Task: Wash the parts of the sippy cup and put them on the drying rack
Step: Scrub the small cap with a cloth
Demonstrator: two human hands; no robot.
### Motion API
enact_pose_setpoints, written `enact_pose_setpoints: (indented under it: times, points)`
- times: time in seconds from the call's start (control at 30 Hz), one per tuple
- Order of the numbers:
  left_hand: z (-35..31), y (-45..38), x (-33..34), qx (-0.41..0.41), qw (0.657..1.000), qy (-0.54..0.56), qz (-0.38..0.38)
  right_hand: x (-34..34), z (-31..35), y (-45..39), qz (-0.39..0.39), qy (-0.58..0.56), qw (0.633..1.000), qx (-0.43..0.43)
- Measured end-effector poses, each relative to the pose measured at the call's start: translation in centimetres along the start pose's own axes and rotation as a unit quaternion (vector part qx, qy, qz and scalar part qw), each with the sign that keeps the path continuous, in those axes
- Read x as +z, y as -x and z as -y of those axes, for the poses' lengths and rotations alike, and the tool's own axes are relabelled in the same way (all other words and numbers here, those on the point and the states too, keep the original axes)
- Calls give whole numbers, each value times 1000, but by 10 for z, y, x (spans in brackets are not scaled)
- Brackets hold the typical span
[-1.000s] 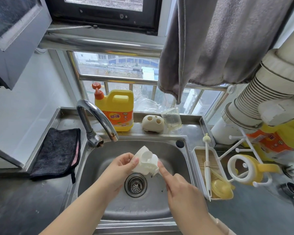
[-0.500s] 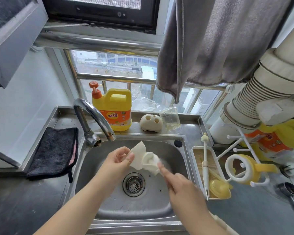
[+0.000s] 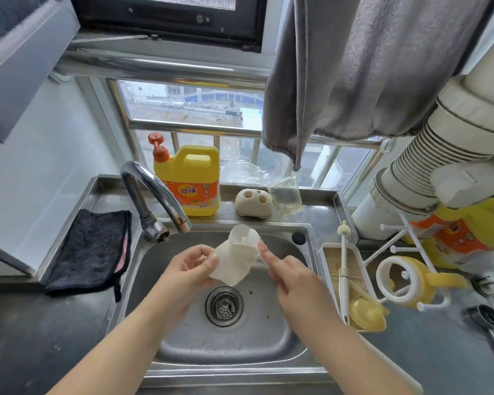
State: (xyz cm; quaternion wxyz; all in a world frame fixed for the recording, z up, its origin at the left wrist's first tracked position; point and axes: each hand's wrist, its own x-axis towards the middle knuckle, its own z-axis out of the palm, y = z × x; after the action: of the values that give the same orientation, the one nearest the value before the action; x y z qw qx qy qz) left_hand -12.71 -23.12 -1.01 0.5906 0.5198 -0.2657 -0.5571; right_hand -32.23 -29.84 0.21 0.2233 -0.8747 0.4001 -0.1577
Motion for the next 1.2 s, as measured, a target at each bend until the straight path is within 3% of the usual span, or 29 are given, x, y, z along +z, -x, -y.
enact_pose_setpoints:
  times: [0.1,0.2,0.3,0.47,0.57,0.7,0.8,0.97,1.2]
  points:
    - [-3,0,6,2,1000,8,17,-2,13,-3,-4,-27,999,-21]
    - [-10,1,-3,0,999,38,0,2,10,16,31,32,997,-70]
    - [-10,4,-10,-5,999,32,8,-6,-5,18,3,57,997,-57]
    - [-13,11,-7,-3,998,55,37,-11,4,-9,-35,-50,995,-76]
    - [-19,15,-16,4,997,70,29,-6,11,9,-2,-7,992,-129]
    - [-17,22,-20,2,996,82,39,-11,-3,12,-22,13,994,-106]
    - [-17,23,-14,-8,995,89,50,-12,5,-8,-35,-58,993,-101]
    - [-27,22,-15,3,993,117,32,-7,24,13,8,-19,984,-179]
    - [-29,21,-16,14,993,102,59,-24,9,-3,-59,15,991,-121]
